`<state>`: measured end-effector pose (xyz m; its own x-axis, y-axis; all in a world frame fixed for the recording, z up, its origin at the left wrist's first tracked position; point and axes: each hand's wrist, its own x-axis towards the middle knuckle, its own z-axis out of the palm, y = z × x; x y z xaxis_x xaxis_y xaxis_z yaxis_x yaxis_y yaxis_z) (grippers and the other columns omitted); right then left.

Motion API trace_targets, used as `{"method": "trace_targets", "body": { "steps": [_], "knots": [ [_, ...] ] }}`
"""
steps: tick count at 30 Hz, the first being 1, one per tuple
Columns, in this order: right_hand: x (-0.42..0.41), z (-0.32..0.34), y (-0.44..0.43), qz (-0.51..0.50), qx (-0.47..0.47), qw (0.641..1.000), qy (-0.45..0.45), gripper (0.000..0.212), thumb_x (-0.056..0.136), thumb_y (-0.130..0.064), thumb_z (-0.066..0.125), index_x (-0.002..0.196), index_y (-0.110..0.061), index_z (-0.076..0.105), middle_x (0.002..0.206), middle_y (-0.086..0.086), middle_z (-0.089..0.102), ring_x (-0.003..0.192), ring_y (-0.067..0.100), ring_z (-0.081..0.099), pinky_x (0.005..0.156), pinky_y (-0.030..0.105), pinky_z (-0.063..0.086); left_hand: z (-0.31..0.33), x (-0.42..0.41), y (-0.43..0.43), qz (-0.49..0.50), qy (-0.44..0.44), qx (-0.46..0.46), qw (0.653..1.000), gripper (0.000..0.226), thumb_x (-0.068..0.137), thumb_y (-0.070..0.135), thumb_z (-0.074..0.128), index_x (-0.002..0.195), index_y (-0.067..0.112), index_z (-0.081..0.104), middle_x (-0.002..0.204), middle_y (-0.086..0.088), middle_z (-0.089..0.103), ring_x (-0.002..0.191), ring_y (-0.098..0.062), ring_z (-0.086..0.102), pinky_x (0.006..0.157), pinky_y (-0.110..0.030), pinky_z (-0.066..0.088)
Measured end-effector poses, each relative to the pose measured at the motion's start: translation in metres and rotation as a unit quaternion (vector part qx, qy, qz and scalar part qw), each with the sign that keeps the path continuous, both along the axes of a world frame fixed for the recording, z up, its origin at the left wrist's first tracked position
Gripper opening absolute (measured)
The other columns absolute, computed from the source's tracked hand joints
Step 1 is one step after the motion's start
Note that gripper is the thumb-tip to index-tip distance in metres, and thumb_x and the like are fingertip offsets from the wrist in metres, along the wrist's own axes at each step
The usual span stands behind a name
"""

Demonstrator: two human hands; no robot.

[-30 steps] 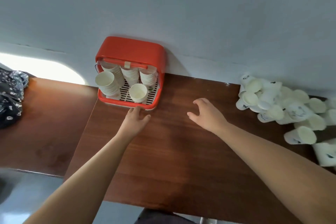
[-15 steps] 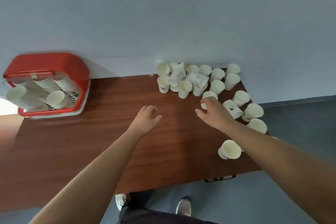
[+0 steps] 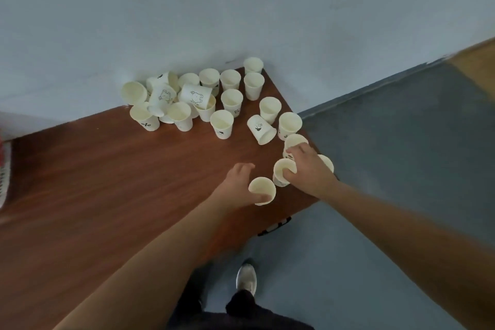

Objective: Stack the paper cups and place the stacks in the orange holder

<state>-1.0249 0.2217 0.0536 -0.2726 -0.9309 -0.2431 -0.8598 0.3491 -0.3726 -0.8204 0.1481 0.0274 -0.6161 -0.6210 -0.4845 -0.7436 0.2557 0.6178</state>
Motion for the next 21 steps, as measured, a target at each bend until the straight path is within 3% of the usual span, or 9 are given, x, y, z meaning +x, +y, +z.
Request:
{"method": "trace_targets", "body": {
  "steps": [4, 10, 17, 21],
  "knots": [
    [-0.020, -0.022, 0.013, 0.031, 0.033, 0.999, 0.022, 0.071, 0.077, -0.042, 0.071, 0.137, -0.013, 0.045, 0.131, 0.009, 0.047, 0.118, 0.029, 0.048, 0.101, 0.041, 0.042, -0.024, -0.028, 0.014, -0.072, -0.042, -0.048, 0.995, 0.114, 0.071, 0.056, 0.082, 0.157, 0.016, 0.019, 0.159, -0.006, 0.021, 0.147, -0.027, 0.022, 0.116, -0.047, 0.032],
    [-0.022, -0.049, 0.007, 0.087, 0.028, 0.993, 0.074, 0.091, 0.075, -0.054, 0.074, 0.147, -0.012, 0.036, 0.138, 0.011, 0.045, 0.123, 0.031, 0.046, 0.104, 0.043, 0.041, -0.050, -0.030, 0.014, -0.097, -0.044, -0.073, 0.992, 0.088, 0.079, 0.035, 0.079, 0.152, 0.019, 0.031, 0.151, -0.002, 0.031, 0.139, -0.025, 0.032, 0.110, -0.045, 0.039],
    [-0.016, -0.063, -0.005, 0.143, 0.025, 0.979, 0.142, 0.087, 0.077, -0.049, 0.074, 0.146, -0.010, 0.039, 0.144, 0.013, 0.041, 0.122, 0.033, 0.049, 0.102, 0.043, 0.043, -0.055, -0.021, 0.003, -0.043, -0.024, -0.060, 0.997, 0.086, 0.081, 0.034, 0.079, 0.151, 0.017, 0.032, 0.151, -0.001, 0.034, 0.143, -0.024, 0.030, 0.113, -0.045, 0.036],
    [-0.012, -0.066, -0.005, 0.162, 0.053, 0.974, 0.147, 0.084, 0.081, -0.041, 0.071, 0.150, -0.012, 0.032, 0.146, 0.013, 0.039, 0.128, 0.033, 0.044, 0.105, 0.042, 0.040, -0.052, -0.017, -0.003, -0.016, -0.019, -0.061, 0.998, 0.087, 0.079, 0.033, 0.081, 0.151, 0.016, 0.034, 0.150, -0.002, 0.035, 0.143, -0.024, 0.030, 0.113, -0.043, 0.036]
  ]
}}
